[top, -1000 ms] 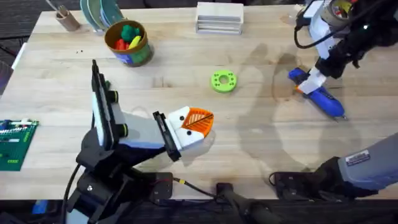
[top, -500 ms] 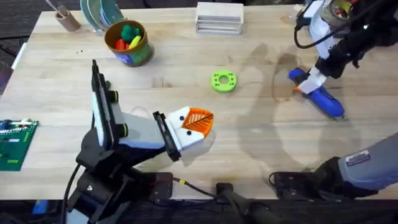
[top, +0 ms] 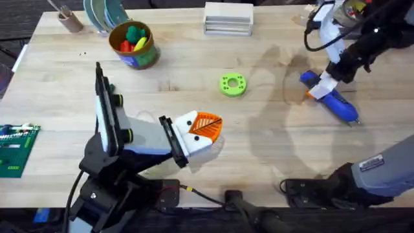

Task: Pick up the gripper from the table and insert it into the empty holder that is missing its gripper. Then pick up a screw, insert it into the mounting hole, and use the screwdriver to tighten it. Finally, clean up the table by picking up the vegetable and placing it into the bucket.

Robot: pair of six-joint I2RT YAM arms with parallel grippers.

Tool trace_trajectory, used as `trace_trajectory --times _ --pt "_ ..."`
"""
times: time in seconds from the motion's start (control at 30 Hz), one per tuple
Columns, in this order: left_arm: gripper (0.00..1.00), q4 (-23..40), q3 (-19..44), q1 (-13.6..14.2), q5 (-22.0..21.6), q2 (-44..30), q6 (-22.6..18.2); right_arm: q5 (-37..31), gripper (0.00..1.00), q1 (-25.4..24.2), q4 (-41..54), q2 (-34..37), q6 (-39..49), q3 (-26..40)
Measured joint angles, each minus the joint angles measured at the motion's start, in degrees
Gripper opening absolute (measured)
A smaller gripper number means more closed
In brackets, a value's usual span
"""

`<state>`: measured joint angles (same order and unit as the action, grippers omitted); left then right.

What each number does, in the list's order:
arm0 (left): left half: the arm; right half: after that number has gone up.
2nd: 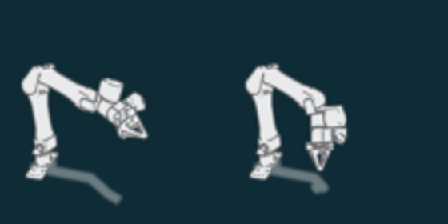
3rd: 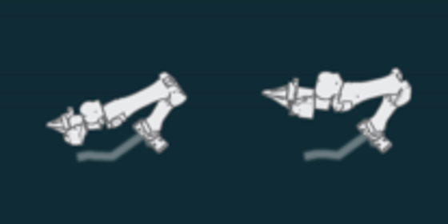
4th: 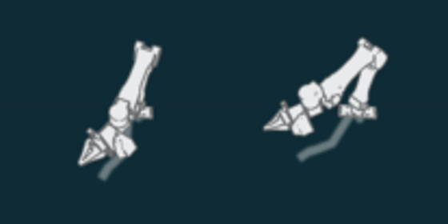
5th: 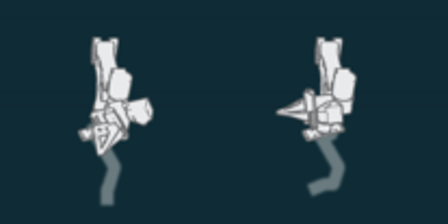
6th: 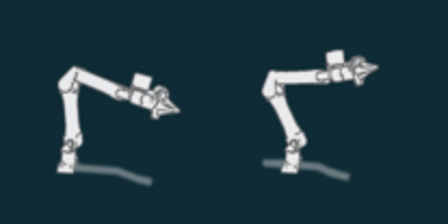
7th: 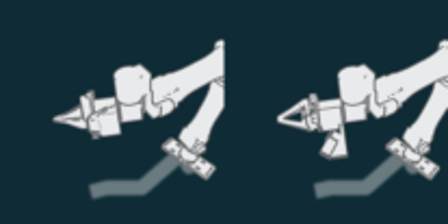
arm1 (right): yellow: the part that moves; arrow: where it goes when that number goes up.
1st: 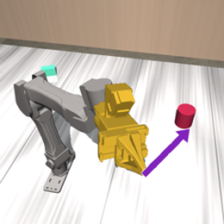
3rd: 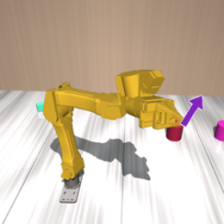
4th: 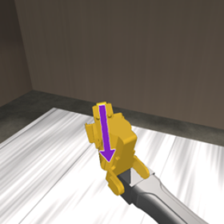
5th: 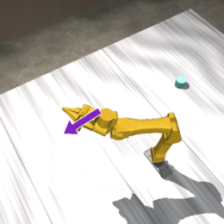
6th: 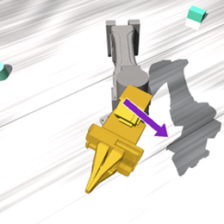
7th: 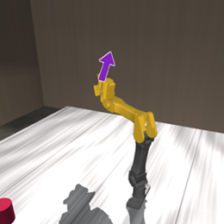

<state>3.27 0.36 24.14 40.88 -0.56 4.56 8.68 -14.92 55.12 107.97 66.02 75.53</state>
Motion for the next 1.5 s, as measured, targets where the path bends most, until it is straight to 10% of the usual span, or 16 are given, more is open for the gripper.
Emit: trace_trajectory --times 0.4,0.7,0.97,1.5 --pt "0.017 0.0 0.0 0.0 0.0 0.0 0.0 0.0 0.934 0.1 0.2 0.1 0.0 0.0" --pt "0.017 0.0 0.0 0.0 0.0 0.0 0.0 0.0 0.756 0.1 0.3 0.2 0.0 0.0" --pt "0.017 0.0 0.0 0.0 -0.1 0.0 0.0 0.2 0.381 0.1 0.4 0.3 0.0 0.0" --pt "0.017 0.0 0.0 0.0 -0.1 0.0 0.0 0.2 0.331 0.1 0.5 0.3 0.0 0.0"
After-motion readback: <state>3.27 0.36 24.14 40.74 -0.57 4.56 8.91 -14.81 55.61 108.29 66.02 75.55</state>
